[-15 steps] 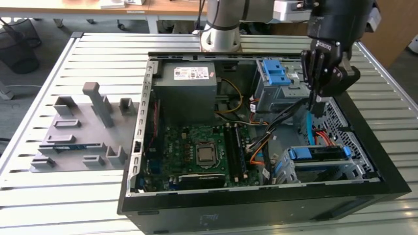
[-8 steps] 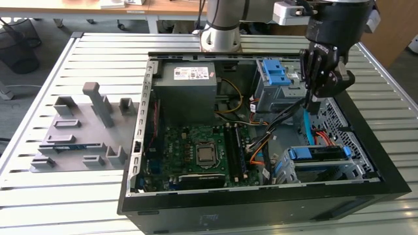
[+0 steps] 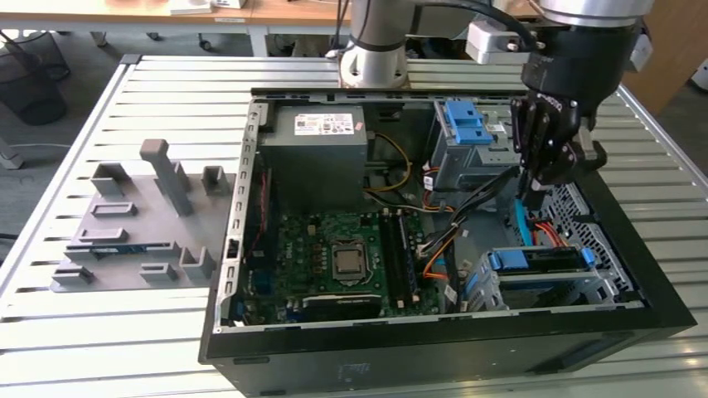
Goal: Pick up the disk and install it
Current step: 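Insert the second disk wire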
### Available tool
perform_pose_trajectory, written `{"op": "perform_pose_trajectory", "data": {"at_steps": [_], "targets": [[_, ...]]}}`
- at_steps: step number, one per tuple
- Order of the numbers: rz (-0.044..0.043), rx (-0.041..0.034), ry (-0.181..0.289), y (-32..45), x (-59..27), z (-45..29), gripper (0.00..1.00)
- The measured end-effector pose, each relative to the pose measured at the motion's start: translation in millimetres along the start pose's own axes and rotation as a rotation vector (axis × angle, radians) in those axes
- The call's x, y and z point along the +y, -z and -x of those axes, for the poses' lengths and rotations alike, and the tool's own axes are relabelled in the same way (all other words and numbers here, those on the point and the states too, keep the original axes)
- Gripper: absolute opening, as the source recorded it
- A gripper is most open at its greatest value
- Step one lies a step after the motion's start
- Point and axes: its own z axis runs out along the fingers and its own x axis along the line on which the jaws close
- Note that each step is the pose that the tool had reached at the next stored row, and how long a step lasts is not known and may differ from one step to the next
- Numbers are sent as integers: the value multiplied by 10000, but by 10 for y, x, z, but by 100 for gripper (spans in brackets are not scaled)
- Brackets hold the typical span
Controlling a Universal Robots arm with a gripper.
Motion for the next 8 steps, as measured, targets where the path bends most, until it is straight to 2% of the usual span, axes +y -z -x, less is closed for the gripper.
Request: {"op": "perform_pose_trajectory", "data": {"at_steps": [1,5,6,8], "targets": [[4,-107,-6,-7,0,-15,16],[31,-824,-44,-19,0,-43,16],[36,-957,-51,-26,0,-55,16],[40,-1060,-57,-51,-1,-97,16]]}}
